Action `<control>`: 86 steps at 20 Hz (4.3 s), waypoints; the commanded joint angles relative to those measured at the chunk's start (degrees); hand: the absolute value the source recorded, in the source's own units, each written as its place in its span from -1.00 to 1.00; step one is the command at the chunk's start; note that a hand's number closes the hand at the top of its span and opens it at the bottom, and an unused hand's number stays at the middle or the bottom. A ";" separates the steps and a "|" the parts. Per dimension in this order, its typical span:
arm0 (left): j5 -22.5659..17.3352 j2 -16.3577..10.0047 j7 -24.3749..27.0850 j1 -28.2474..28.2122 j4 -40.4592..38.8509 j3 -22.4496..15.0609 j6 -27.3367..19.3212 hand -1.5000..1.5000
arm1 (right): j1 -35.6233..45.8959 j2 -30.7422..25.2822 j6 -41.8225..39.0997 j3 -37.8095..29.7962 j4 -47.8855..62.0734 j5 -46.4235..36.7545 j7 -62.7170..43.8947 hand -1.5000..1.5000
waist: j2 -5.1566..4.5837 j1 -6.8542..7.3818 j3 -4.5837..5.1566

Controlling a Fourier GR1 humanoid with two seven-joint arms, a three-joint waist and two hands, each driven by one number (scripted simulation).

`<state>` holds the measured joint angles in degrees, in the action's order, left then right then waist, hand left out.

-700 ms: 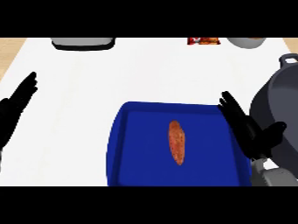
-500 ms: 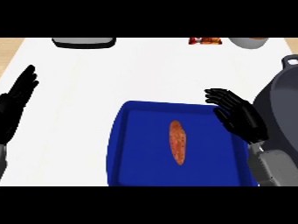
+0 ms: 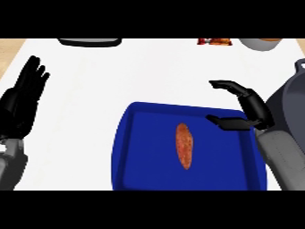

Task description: Pick the sweet potato from the tray and place it in the pot

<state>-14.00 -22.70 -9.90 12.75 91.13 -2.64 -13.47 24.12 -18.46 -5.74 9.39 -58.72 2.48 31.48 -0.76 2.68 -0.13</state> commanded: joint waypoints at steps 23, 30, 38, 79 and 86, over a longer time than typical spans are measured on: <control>0.44 2.66 0.58 0.16 -2.59 3.94 0.45 0.00 | 14.20 -2.97 -26.43 22.19 -11.43 -21.77 -25.78 -1.00 | 0.96 -3.50 0.24; 2.88 3.14 -2.95 0.17 0.50 5.03 1.06 0.00 | 6.69 1.25 -29.88 19.25 -20.72 -24.44 -33.68 -1.00 | 0.84 -2.76 0.14; 3.49 5.42 -3.20 -2.43 4.03 5.55 2.54 0.00 | 2.21 -1.07 -28.83 17.57 -19.24 -33.76 -29.03 -1.00 | 0.80 -2.51 0.12; 9.52 9.50 -4.76 -3.04 4.19 10.24 5.79 0.00 | -1.07 17.36 -9.70 4.46 -0.68 -58.65 -30.82 1.00 | 1.59 -4.75 0.22; 10.11 11.41 -3.04 -3.87 3.64 9.42 4.86 0.00 | -2.41 18.42 6.75 -1.12 -8.73 -54.74 -59.68 1.00 | 1.76 -4.39 0.21</control>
<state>-4.66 -12.48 -13.56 9.42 94.69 7.70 -7.88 22.26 -0.71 -6.32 9.63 -62.36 -54.22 -14.86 0.95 -2.31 0.12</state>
